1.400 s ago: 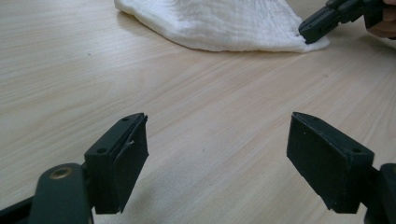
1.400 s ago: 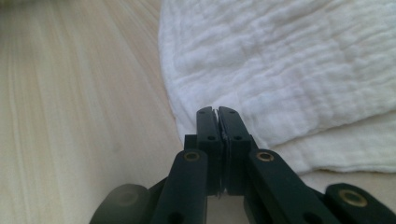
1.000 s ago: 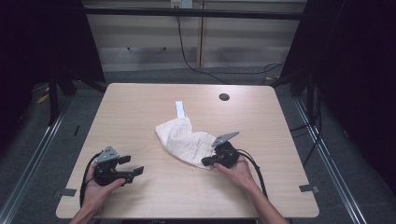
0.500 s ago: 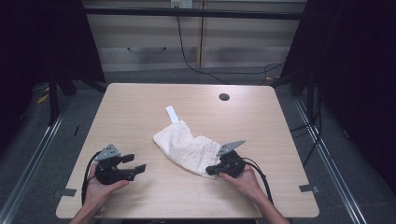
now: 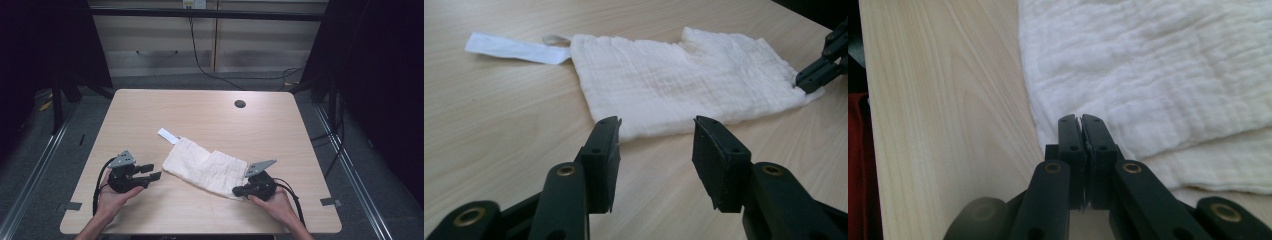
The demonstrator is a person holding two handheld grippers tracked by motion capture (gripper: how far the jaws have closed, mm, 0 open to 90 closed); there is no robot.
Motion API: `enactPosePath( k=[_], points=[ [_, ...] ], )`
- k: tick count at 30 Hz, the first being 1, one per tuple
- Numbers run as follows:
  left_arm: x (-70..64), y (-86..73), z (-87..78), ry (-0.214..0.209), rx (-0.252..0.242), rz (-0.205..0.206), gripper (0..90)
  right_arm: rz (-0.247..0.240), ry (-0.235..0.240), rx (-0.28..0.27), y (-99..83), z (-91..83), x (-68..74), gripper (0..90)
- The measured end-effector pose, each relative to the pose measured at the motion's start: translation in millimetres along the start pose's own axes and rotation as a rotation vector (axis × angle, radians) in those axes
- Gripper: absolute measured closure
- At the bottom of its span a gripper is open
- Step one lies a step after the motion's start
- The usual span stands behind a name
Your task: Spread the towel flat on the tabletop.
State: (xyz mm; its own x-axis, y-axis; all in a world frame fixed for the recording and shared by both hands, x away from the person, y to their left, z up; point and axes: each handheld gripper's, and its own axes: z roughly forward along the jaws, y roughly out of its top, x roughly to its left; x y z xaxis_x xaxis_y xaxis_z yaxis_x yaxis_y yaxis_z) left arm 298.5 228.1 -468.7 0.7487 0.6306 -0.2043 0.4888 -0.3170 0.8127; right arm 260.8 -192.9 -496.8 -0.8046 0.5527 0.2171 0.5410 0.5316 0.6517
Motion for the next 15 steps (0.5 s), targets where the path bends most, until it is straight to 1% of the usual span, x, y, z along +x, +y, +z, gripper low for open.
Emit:
enactPosePath(
  k=[1, 2, 3, 4, 5, 6, 7, 8, 9, 10, 11, 12, 13, 15],
  points=[
    [0.0, 0.0, 0.0, 0.000, 0.000, 0.000, 56.1, 0.003, -0.004, 0.000, -1.7, -1.8, -0.2, 88.4],
    [1.1, 4.0, 3.0, -0.002, 0.002, 0.013, 58.6, 0.005, -0.010, 0.009, -2.3, -3.9, -0.6, 88.3],
    [1.1, 4.0, 3.0, -0.002, 0.002, 0.013, 58.6, 0.005, -0.010, 0.009, -2.3, -3.9, -0.6, 88.3],
    [2.3, 6.0, 6.2, -0.001, 0.001, 0.010, 59.0, 0.006, -0.049, 0.038, -1.8, -9.0, -2.9, 87.6],
    [3.5, 7.1, 8.5, -0.006, 0.005, 0.005, 59.0, 0.006, -0.049, 0.038, -1.8, -9.0, -2.9, 87.6],
    [5.6, 8.7, 12.7, -0.009, 0.006, 0.001, 61.1, 0.012, -0.049, 0.037, -2.1, -10.3, -4.3, 86.3],
    [7.6, 9.8, 16.2, -0.013, 0.010, -0.002, 61.1, 0.022, -0.046, 0.033, -2.5, -12.7, -7.4, 83.3],
    [10.0, 12.0, 23.0, -0.007, 0.026, 0.004, 62.6, 0.030, -0.051, 0.001, -1.3, -17.4, -12.0, 79.0],
    [10.0, 12.0, 23.0, -0.007, 0.026, 0.004, 62.7, 0.034, -0.052, -0.018, -0.1, -19.3, -14.2, 76.4],
    [11.1, 13.3, 27.0, -0.005, 0.033, 0.006, 62.7, 0.034, -0.052, -0.018, -0.1, -19.3, -14.2, 76.4],
    [13.7, 14.5, 31.9, -0.004, 0.037, 0.002, 63.2, 0.044, -0.065, -0.038, 2.4, -21.6, -17.0, 74.0],
    [16.0, 15.7, 36.3, 0.001, 0.049, 0.002, 63.3, 0.046, -0.081, -0.059, 6.0, -23.0, -21.9, 73.4],
    [18.0, 16.9, 40.6, 0.013, 0.054, 0.001, 62.7, 0.064, -0.085, -0.066, 8.6, -22.9, -25.9, 71.8],
    [22.2, 18.8, 49.0, 0.012, 0.061, -0.024, 58.2, 0.081, -0.112, -0.078, 12.9, -19.6, -36.9, 68.3]
  ],
)
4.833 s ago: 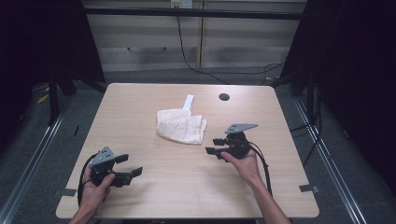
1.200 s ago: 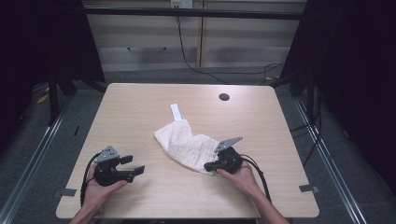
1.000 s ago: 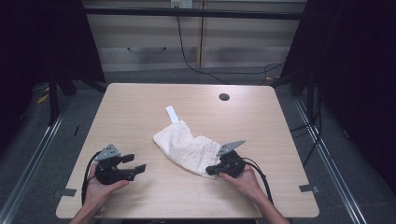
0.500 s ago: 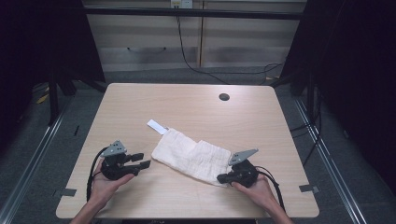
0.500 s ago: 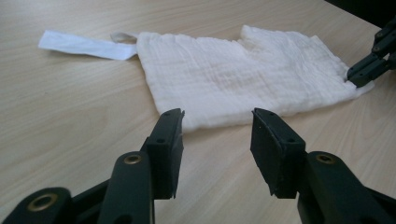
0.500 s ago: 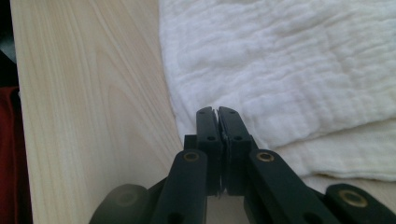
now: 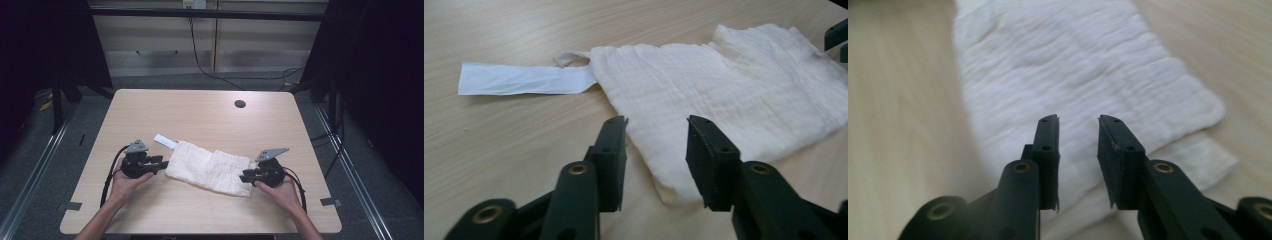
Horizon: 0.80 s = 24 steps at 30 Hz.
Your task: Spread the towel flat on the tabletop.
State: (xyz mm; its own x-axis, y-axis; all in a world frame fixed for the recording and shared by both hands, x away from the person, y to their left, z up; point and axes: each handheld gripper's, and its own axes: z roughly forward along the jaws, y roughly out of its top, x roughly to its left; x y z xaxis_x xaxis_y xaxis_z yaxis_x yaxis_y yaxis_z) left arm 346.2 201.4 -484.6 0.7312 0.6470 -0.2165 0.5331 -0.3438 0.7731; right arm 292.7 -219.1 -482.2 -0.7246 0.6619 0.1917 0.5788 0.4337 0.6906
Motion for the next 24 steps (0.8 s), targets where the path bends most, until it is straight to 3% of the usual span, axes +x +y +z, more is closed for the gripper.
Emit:
enactPosePath(
  k=[1, 3, 4, 6, 7, 9, 12, 13, 16, 23, 24],
  points=[
    [1.1, 0.7, 6.8, 0.016, -0.006, -0.021, 51.6, 0.022, -0.013, -0.011, 2.6, 5.2, -9.3, 66.3],
    [1.7, 0.1, 11.5, 0.008, 0.006, -0.027, 50.0, 0.036, -0.028, -0.012, 3.3, 7.7, -13.7, 65.2],
    [0.8, -0.8, 15.3, 0.007, 0.019, -0.016, 49.4, 0.056, -0.057, -0.004, 3.6, 13.3, -21.8, 63.5],
    [-1.8, -3.6, 20.5, 0.015, 0.052, 0.010, 49.2, 0.059, -0.058, -0.004, 3.2, 15.5, -23.9, 63.6],
    [-3.1, -4.7, 21.9, 0.006, 0.063, 0.024, 51.8, 0.058, -0.061, 0.003, 2.8, 17.2, -25.0, 64.3],
    [-7.0, -7.6, 23.0, -0.010, 0.061, 0.066, 71.6, 0.057, -0.061, -0.009, 1.7, 19.6, -25.0, 69.7],
    [-13.0, -11.2, 25.4, -0.011, 0.085, 0.096, 81.8, 0.058, -0.048, 0.002, 1.7, 20.1, -23.0, 79.1],
    [-14.3, -10.7, 23.9, -0.015, 0.100, 0.109, 86.0, 0.051, -0.056, 0.009, 1.3, 20.5, -20.7, 83.3],
    [-15.6, -16.2, 16.4, -0.017, 0.107, 0.110, 86.4, 0.042, -0.065, 0.015, 1.4, 20.3, -18.6, 86.5],
    [-29.1, -33.5, -7.8, -0.016, 0.139, 0.133, 86.6, 0.033, -0.054, 0.017, 0.6, 19.7, -16.8, 83.9],
    [-31.8, -37.9, -12.8, -0.030, 0.144, 0.123, 86.6, 0.032, -0.025, 0.016, 0.9, 20.9, -14.0, 80.3]
  ],
)
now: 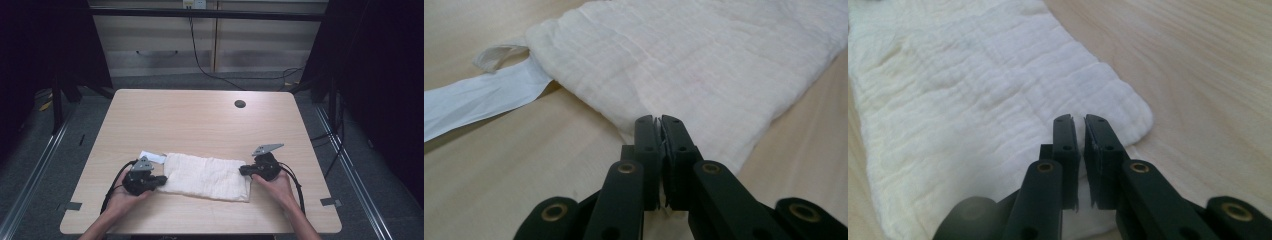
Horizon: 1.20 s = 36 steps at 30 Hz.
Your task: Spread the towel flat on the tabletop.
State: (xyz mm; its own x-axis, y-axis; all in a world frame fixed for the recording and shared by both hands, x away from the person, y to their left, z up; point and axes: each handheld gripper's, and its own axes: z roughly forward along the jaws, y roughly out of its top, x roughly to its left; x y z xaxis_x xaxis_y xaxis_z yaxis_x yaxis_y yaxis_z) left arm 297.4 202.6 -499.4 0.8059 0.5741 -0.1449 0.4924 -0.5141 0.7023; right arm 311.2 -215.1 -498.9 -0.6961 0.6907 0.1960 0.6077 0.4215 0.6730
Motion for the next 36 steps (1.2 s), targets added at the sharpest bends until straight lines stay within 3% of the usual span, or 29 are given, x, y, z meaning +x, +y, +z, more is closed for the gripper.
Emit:
enactPosePath(
  k=[4, 9, 11, 20, 24, 26, 28, 29, 36],
  points=[
    [-1.6, -10.7, -9.7, -0.016, -0.011, -0.019, 86.5, -0.012, -0.011, -0.012, 3.8, -1.5, 3.6, 75.0],
    [2.9, -12.7, -9.9, -0.022, -0.028, -0.036, 85.6, -0.003, -0.030, -0.047, 14.1, -6.6, -7.2, 65.4],
    [2.5, -12.2, -9.3, -0.019, -0.029, -0.041, 85.4, 0.003, -0.039, -0.021, 14.9, 2.4, -10.2, 64.9],
    [2.1, -12.4, -9.8, -0.024, -0.026, -0.044, 83.9, 0.028, -0.012, -0.035, 19.4, 14.1, -19.2, 64.8],
    [1.2, -12.4, -10.4, -0.022, -0.023, -0.039, 83.8, 0.006, -0.016, -0.017, 19.0, 17.9, -16.6, 67.4],
    [0.4, -12.5, -10.8, -0.023, -0.020, -0.039, 83.4, -0.006, 0.001, -0.012, 18.4, 18.4, -14.0, 76.4],
    [0.2, -12.5, -10.8, -0.025, -0.020, -0.038, 83.4, -0.009, 0.003, -0.010, 18.5, 18.6, -13.4, 79.5],
    [0.0, -12.6, -11.0, -0.028, -0.018, -0.038, 82.9, 0.004, 0.013, -0.027, 19.0, 17.0, -12.7, 86.5],
    [-1.7, -12.0, -13.7, -0.040, -0.016, -0.034, 79.6, 0.028, 0.005, -0.092, 21.4, 6.1, -12.8, 88.8]
  ],
)
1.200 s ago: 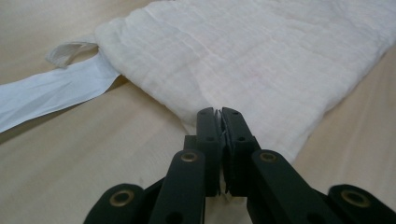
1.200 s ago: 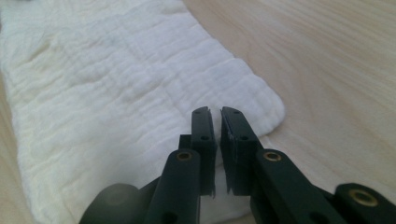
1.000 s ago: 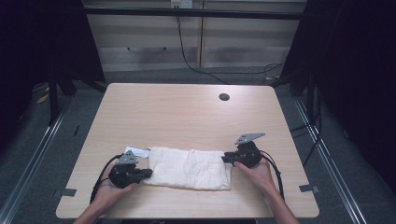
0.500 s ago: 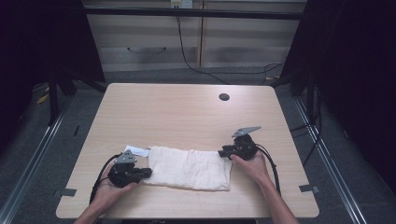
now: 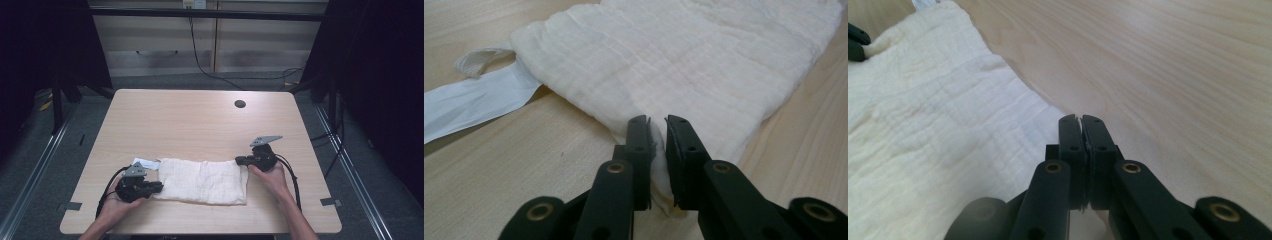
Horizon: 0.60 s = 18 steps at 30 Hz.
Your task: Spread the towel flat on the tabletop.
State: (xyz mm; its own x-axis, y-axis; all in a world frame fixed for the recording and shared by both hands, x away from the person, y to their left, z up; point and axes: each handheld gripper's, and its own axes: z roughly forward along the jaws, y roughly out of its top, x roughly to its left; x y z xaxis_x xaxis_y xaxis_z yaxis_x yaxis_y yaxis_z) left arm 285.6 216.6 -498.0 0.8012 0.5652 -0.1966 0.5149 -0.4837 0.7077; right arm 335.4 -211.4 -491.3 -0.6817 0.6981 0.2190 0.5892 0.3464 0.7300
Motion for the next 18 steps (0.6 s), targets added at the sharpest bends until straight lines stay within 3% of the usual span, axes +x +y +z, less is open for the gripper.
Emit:
enactPosePath(
  k=[2, 6, 10, 14, 17, 18],
  points=[
    [2.2, 1.4, -2.5, -0.006, -0.019, -0.016, 76.3, -0.004, -0.003, -0.011, 1.3, -1.3, 0.0, 88.9],
    [8.4, 12.8, -11.5, 0.027, -0.064, -0.024, 70.6, -0.007, -0.006, -0.003, 1.5, 0.1, -0.2, 88.9],
    [27.2, 32.3, -15.2, 0.051, -0.112, -0.056, 68.9, -0.006, -0.005, 0.000, 1.3, 2.9, -1.4, 88.8],
    [46.1, 45.3, -5.9, 0.068, -0.096, -0.066, 68.2, -0.009, -0.002, 0.005, 2.3, 3.9, -0.1, 88.8],
    [61.3, 51.4, 7.2, 0.081, -0.099, -0.115, 67.2, -0.001, 0.002, 0.007, 1.7, 4.6, -0.5, 88.8],
    [61.3, 51.4, 7.2, 0.081, -0.099, -0.115, 67.3, -0.001, 0.002, 0.007, 1.7, 4.6, -0.5, 88.8]
  ],
)
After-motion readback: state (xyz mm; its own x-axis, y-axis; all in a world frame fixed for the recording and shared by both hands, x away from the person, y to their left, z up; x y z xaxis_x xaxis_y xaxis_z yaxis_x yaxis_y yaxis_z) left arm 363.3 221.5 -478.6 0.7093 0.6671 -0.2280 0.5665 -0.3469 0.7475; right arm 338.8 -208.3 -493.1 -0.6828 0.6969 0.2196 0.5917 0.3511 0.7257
